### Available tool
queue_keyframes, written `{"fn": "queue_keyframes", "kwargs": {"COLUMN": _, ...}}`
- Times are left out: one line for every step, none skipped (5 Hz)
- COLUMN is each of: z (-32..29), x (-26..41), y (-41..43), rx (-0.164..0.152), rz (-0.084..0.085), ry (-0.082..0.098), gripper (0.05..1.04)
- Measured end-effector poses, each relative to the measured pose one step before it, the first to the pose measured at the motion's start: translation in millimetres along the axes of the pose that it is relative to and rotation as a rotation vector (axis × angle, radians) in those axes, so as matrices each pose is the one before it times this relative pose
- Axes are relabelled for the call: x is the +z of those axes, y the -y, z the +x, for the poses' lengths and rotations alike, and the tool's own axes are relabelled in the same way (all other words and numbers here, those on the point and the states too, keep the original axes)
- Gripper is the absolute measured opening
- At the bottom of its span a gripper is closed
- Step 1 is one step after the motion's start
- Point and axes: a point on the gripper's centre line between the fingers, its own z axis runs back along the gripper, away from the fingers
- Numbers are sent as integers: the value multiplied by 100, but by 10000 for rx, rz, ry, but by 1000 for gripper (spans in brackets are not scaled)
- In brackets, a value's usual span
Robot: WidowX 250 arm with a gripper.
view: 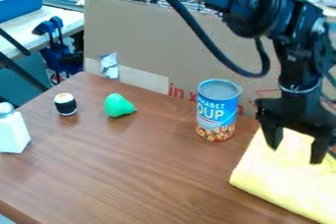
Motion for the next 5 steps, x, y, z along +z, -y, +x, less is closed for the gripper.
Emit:
{"fn": "queue_keyframes", "kwargs": {"z": 1398, "x": 1881, "y": 182, "rx": 13, "rz": 0, "ry": 2, "gripper": 1000}}
{"fn": "queue_keyframes", "kwargs": {"z": -2131, "x": 859, "y": 1085, "rx": -238, "rz": 590, "ry": -1313, "gripper": 1000}}
{"fn": "queue_keyframes", "kwargs": {"z": -304, "x": 42, "y": 680, "rx": -103, "rz": -17, "ry": -83, "gripper": 1000}}
{"fn": "queue_keyframes", "kwargs": {"z": 73, "x": -1, "y": -258, "rx": 54, "rz": 26, "ry": 7, "gripper": 1000}}
{"fn": "queue_keyframes", "kwargs": {"z": -21, "x": -36, "y": -70, "rx": 15, "rz": 7, "ry": -14, "gripper": 1000}}
